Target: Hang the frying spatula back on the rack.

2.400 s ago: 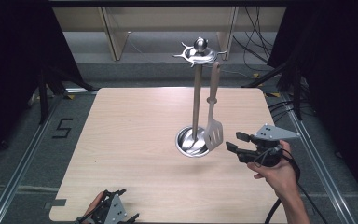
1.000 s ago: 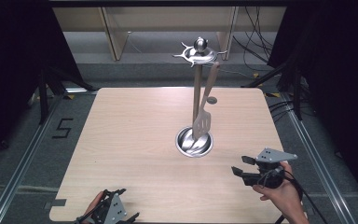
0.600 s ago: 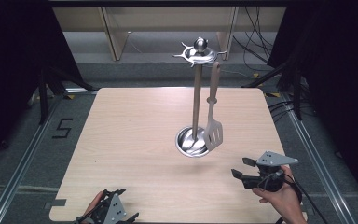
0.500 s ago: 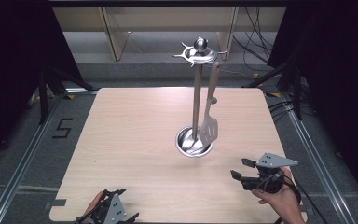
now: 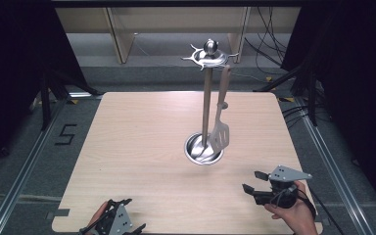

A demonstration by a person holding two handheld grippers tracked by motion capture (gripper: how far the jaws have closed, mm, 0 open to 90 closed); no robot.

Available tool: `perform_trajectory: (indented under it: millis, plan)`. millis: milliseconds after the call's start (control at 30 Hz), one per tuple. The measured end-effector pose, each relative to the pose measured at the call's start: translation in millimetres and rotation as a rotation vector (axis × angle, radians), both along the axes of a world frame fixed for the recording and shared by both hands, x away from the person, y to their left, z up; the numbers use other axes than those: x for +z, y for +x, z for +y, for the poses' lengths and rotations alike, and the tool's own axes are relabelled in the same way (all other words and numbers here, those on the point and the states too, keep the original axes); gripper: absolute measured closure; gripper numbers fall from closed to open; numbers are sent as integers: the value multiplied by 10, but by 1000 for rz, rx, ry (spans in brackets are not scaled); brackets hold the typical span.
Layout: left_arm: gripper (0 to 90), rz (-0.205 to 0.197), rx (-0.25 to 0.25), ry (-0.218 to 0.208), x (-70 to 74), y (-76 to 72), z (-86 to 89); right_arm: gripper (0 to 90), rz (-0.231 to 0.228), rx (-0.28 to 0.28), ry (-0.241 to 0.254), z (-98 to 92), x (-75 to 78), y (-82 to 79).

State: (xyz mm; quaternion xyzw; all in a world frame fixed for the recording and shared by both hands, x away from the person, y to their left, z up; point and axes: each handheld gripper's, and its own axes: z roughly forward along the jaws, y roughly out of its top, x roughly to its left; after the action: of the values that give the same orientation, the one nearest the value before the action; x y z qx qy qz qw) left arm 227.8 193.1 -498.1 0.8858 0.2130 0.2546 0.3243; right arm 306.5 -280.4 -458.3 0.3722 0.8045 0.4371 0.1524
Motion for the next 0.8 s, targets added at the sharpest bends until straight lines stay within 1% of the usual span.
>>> perform_trajectory:
  millis: [33,67,100,133,167,200,233,300,333,367,400,433,467,500,533,567,600,633,667,700,733,767,800]
  plan:
    - [157,6,0,-3,-6,0,-2,331,6,-7,8,6,-16,-23]
    - [157,3,0,1,-6,1,-3,331,6,-7,8,6,-16,-23]
    - [157,2,0,3,-6,1,-2,331,6,13,5,-6,-25,-17]
    - [157,1,0,1,-5,2,-1,330,15,4,15,2,-33,-38]
    - [157,1,1,-1,-4,2,0,330,1,6,6,-11,-41,-36]
    - [157,0,1,1,-2,2,1,330,12,8,3,-18,-45,-45]
    - [157,0,1,0,-3,1,0,330,19,3,13,-16,-60,-74]
    - [157,3,0,-2,-8,2,-3,329,14,-5,8,-21,-66,-81]
    - [157,2,-1,1,-7,0,-4,328,39,-10,7,-33,-83,-115]
    - [157,2,-1,-1,-10,0,-6,328,39,-10,7,-33,-83,-115]
    - [157,1,-1,-1,-10,0,-8,327,30,-6,11,-39,-104,-116]
    - [157,2,-1,-4,-10,0,-9,327,22,1,-1,-57,-108,-122]
    - [157,1,-1,-4,-9,0,-9,326,33,-15,6,-56,-123,-151]
    - [157,1,-2,-1,-7,-1,-7,325,18,-6,-1,-67,-131,-148]
    - [157,1,-1,-1,-8,-2,-7,323,15,-16,-3,-67,-144,-165]
    - [157,2,-2,0,-9,-3,-6,320,37,-17,-8,-67,-150,-186]
    - [157,1,-1,2,-8,-3,-5,311,5,-1,-21,-82,-165,-174]
    - [157,1,-1,1,-7,-3,-3,297,14,1,-13,-79,-178,-185]
    - [157,6,0,-6,-12,-2,-4,293,35,-20,-17,-72,-172,-224]
    - [157,0,0,0,-5,-2,1,290,14,-13,-12,-75,-187,-220]
    - [157,1,-1,0,-5,-2,2,287,5,-12,-21,-85,-184,-228]
    - [157,0,-1,1,-6,-2,2,286,15,-2,-9,-80,-190,-238]
    - [157,-1,-1,2,-7,-4,1,285,-1,-6,-29,-93,-186,-249]
